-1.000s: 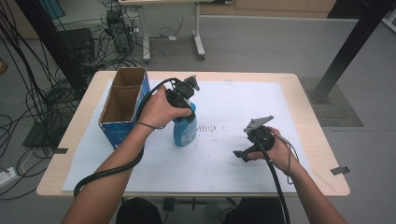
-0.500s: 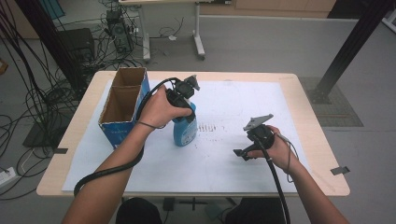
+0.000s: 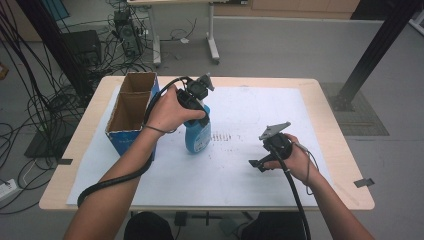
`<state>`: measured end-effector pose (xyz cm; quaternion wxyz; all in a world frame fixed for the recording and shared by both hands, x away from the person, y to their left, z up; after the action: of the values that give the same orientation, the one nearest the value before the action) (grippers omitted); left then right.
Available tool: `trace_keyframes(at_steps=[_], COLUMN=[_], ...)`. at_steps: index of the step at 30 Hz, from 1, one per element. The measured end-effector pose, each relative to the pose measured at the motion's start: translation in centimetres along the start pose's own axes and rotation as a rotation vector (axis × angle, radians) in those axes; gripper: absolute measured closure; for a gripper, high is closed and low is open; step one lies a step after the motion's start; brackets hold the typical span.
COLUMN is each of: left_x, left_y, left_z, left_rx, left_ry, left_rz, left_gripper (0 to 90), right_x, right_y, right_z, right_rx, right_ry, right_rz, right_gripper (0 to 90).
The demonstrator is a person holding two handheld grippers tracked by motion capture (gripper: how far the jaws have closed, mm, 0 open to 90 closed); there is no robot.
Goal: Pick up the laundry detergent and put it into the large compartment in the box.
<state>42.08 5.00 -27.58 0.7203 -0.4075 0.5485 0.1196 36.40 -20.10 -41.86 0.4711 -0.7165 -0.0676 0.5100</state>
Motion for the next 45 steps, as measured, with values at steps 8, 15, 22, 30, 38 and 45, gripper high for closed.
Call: trace_keyframes(at_steps=[8,15,22,30,38,45], left_x=[-2.6,-5.3,-8.1,-10.9,-13.3,-15.5], left_y=[-1.3,-2.7,-4.0,-5.2,-6.4,-7.5], left_z=[-0.5,-1.0,-1.5,-1.5,-1.7,-1.9], left_rx=[0.004,0.024,0.035,0.019,0.016,0.016], left_ry=[-0.005,-0.004,-0.016,-0.036,-0.045,-0.052], left_rz=[-0.038,-0.060,-0.078,-0.103,-0.118,-0.131], left_gripper=[37.7,37.7,37.7,37.7,37.7,37.7], right_x=[0.0,0.0,0.0,-0.3,-0.6,-0.5], right_y=[-0.3,-0.7,-1.0,-1.2,-1.2,-1.3], right_z=[0.2,0.4,0.7,0.9,0.7,0.7], right_rx=[-0.003,-0.005,-0.019,-0.025,-0.025,-0.022], right_ry=[0.001,-0.003,-0.005,-0.004,0.001,0.000], right_rz=[-0.004,-0.004,-0.007,-0.026,-0.036,-0.041], right_gripper=[5.8,6.0,6.0,6.1,6.1,6.1])
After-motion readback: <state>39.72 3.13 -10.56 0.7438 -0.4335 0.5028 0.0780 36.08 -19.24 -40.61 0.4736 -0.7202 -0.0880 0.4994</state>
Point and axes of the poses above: each handheld gripper's, and its own axes: x roughly forward along the jaws, y roughly out of its underside, z roughly to its left, the point moved 2 cm from there along x, roughly forward along the jaws, and after that the axes turned 9 degrees about -z, right-handed, at the moved point
